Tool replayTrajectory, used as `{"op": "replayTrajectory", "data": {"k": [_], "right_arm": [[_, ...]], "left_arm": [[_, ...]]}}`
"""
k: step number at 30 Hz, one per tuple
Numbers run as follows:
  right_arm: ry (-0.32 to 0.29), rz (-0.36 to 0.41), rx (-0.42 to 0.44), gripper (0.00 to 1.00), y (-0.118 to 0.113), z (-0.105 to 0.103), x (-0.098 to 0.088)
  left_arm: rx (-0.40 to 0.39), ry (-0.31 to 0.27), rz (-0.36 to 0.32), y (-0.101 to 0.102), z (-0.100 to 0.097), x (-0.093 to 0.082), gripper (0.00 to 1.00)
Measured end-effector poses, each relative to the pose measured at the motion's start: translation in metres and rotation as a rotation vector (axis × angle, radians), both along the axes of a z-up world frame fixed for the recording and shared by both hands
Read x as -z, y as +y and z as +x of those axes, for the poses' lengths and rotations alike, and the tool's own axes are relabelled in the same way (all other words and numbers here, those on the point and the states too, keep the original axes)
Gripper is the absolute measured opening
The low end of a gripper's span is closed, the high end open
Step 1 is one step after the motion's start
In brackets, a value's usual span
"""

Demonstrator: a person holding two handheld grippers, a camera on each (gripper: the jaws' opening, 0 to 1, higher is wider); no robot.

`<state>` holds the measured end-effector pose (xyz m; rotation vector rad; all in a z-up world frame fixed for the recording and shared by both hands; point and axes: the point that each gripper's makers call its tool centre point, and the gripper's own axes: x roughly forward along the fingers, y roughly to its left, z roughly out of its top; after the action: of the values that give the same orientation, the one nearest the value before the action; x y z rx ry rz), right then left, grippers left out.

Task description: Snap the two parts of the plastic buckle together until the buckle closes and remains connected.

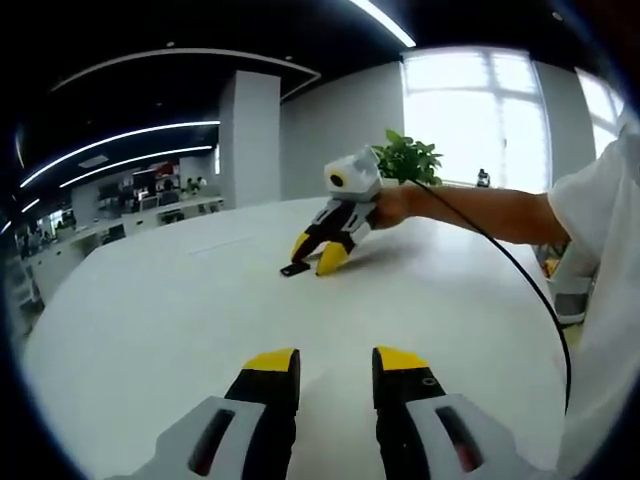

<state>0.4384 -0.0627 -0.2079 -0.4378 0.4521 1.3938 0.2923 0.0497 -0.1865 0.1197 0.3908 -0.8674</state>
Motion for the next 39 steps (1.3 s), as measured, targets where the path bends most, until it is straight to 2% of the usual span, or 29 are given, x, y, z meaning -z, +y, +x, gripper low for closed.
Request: {"op": "replayTrajectory", "data": {"k": [4, 8, 13, 26, 27, 29, 39], "right_arm": [[0.001, 0.009, 0.022, 0.30, -0.001, 0.003, -0.001], [0.018, 0.014, 0.043, 0.32, -0.001, 0.002, -0.002], [-0.010, 0.038, 0.099, 0.33, -0.003, 0.007, -0.015], [-0.029, 0.049, 0.170, 0.33, -0.008, 0.001, -0.020], [-0.031, 0.054, 0.185, 0.33, -0.009, -0.001, -0.022], [-0.024, 0.056, 0.267, 0.33, -0.014, -0.001, -0.023], [-0.077, 0.095, 0.410, 0.33, -0.023, -0.028, -0.037]], "left_arm": [[-0.001, -0.001, -0.002, 0.000, 0.000, -0.001, 0.28], [-0.007, -0.001, -0.005, 0.000, 0.001, -0.001, 0.28], [-0.013, -0.007, -0.012, 0.001, 0.003, -0.004, 0.28], [-0.028, -0.014, -0.019, 0.002, 0.005, -0.008, 0.27], [-0.030, -0.015, -0.021, 0.002, 0.005, -0.008, 0.27], [-0.039, -0.013, -0.020, 0.002, 0.007, -0.007, 0.28], [-0.081, -0.014, -0.019, 0.003, 0.013, -0.007, 0.28]]}}
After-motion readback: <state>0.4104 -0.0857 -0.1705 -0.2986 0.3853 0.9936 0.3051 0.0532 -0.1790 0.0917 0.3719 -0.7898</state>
